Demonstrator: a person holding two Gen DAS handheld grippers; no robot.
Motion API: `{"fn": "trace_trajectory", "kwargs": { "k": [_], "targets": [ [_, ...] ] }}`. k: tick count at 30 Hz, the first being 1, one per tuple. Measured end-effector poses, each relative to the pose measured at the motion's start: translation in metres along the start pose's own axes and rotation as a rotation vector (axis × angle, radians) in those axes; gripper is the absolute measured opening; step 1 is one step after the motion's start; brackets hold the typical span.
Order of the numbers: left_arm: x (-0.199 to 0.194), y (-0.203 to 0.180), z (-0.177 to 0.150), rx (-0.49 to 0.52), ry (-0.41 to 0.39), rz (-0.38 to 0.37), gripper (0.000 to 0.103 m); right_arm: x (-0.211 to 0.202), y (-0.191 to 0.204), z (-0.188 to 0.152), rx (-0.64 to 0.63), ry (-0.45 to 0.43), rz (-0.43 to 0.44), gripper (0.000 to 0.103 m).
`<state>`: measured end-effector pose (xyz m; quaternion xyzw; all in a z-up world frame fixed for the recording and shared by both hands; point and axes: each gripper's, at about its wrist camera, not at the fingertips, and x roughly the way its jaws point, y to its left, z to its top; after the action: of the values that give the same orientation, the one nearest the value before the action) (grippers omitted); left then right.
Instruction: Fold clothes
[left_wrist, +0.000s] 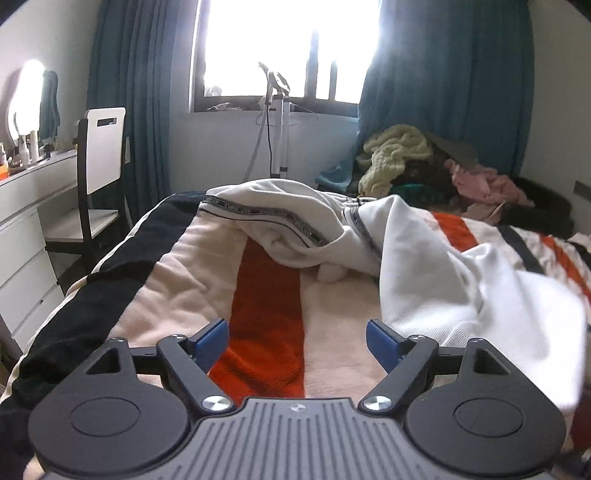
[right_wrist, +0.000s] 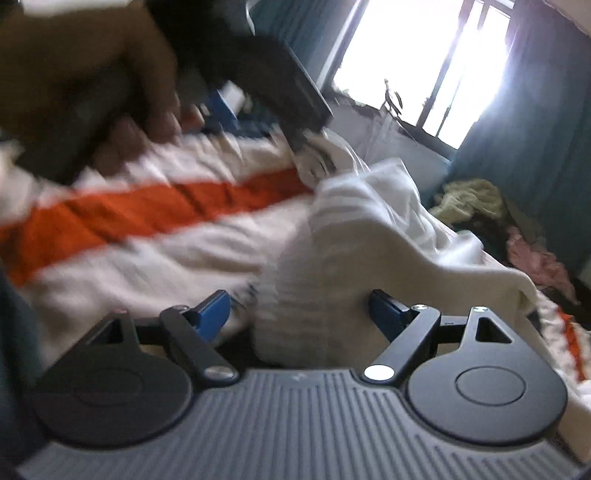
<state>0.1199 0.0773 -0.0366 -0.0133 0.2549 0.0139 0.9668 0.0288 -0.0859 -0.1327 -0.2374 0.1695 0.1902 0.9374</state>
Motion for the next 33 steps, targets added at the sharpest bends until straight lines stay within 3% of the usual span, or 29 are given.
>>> {"fn": "trace_trajectory", "kwargs": {
  "k": [3,10,16,20,24,29,33],
  "targets": [
    [-0.003,-0.009,-0.003,0.049,-0.021,-0.018,0.083,0.002,-0.019,-0.001,0.069,0.004,-0.066,0.084],
    [-0.010,-0.031,-0.010,0.162,-0.071,-0.062,0.086,-0.028,-0.085,0.010,0.288,-0.120,-0.295,0.084],
    [-0.001,-0.067,-0.023,0.242,-0.113,-0.128,0.089,-0.028,-0.166,-0.013,0.647,-0.026,-0.351,0.084],
    [0.005,-0.090,-0.032,0.295,-0.141,-0.173,0.089,-0.028,-0.192,-0.034,0.814,0.034,-0.356,0.084],
    [0.010,-0.114,-0.041,0.348,-0.168,-0.217,0.089,-0.024,-0.191,-0.039,0.847,0.053,-0.348,0.084],
    [0.018,-0.144,-0.052,0.415,-0.203,-0.273,0.089,-0.029,-0.174,-0.034,0.788,0.039,-0.361,0.084],
    [0.024,-0.142,-0.051,0.440,-0.181,-0.291,0.089,-0.018,-0.176,-0.028,0.755,0.036,-0.337,0.084]
  ]
}}
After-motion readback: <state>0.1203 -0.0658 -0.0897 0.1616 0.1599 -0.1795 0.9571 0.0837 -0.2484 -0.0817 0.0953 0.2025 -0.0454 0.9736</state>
